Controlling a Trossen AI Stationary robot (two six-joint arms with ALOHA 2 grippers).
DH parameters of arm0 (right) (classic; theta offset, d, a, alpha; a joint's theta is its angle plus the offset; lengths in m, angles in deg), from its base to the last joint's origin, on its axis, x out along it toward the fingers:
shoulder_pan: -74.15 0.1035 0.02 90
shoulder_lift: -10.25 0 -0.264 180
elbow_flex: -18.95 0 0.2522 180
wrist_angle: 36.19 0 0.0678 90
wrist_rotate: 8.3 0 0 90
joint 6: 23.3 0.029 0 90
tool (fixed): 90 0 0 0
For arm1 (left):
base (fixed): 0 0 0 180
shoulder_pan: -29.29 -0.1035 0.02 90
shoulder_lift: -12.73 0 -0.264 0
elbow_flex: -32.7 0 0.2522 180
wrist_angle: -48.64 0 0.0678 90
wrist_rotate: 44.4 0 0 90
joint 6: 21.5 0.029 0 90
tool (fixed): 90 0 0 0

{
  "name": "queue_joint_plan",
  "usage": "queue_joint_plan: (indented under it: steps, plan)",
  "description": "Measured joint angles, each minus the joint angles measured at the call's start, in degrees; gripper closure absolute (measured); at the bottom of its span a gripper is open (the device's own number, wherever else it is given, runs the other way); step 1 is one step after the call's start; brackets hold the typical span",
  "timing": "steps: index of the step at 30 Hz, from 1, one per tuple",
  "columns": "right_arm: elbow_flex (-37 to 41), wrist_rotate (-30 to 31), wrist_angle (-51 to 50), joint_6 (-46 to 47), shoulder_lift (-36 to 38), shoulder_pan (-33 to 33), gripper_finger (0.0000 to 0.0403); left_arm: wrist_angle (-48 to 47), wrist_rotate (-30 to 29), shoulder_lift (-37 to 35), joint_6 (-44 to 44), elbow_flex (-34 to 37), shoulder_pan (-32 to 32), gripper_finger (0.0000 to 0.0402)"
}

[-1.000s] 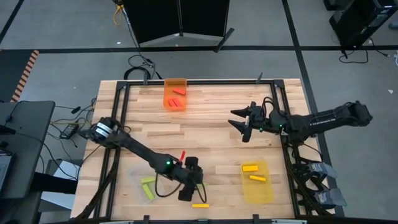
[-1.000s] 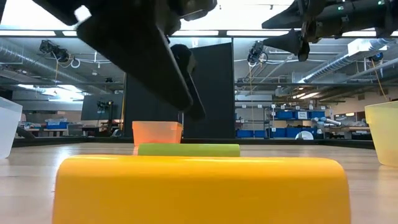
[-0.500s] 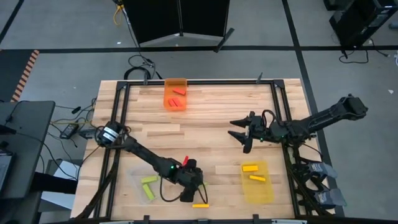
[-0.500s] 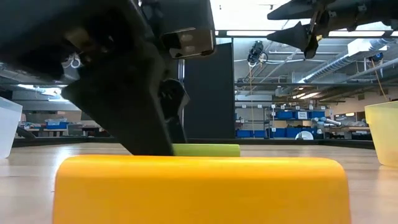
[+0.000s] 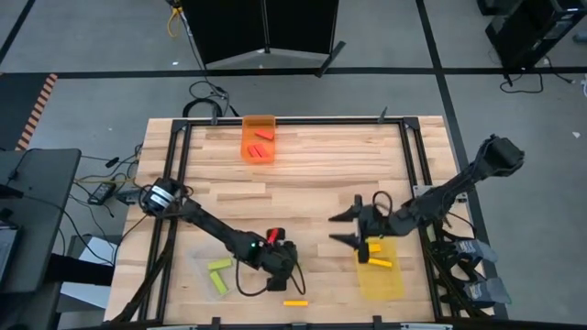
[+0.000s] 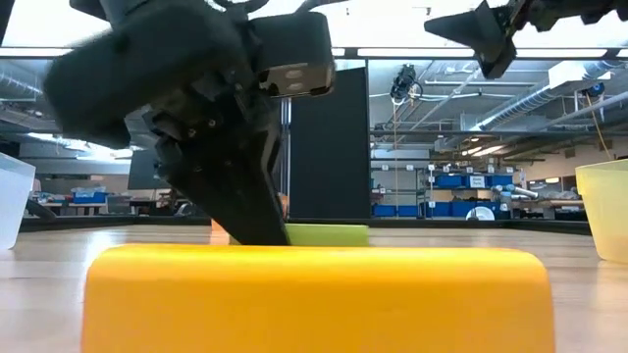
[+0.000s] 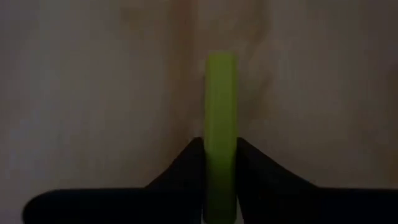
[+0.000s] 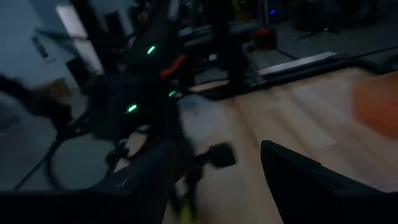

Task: Sort blocks
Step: Put the green block into the transparent bin

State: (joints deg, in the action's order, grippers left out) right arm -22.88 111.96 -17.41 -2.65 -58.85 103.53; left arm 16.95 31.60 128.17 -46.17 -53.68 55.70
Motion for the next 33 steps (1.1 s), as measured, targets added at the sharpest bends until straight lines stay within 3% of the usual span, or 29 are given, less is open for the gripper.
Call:
queue_joint_plan:
  steps: [9, 13, 17, 21, 28, 33]
  plan:
    - [-12.37, 0.25, 0.04, -4.52, -14.25, 4.87, 0.0162, -11.78, -11.57, -13.45, -6.29, 0.23, 3.0, 0.0336]
    - [-17.85, 0.26, -0.03, -7.06, -20.46, 6.5, 0.0163, -18.6, -11.16, -21.3, -12.02, 0.15, 9.09, 0.0336]
    - [-23.69, 0.18, -0.42, -8.57, -27.44, 7.37, 0.0163, -30.76, -9.64, -25.61, -27.15, 0.17, 15.65, 0.0336]
    - [-29.26, -0.31, -2.82, -8.68, -34.02, 7.32, 0.0163, -41.34, -6.2, -25.73, -42.09, 0.21, 21.42, 0.0336]
    - [-39.66, -1.42, -9.24, -7.32, -42.96, 7.23, 0.0161, -45.1, -2.81, -25.07, -55.65, 3.7, 26.23, 0.0335]
    - [-47.82, -1.63, -20.47, -4.33, -47.76, 7.15, 0.0148, -44.41, 0.95, -25.05, -59.8, 7.39, 28.59, 0.0258]
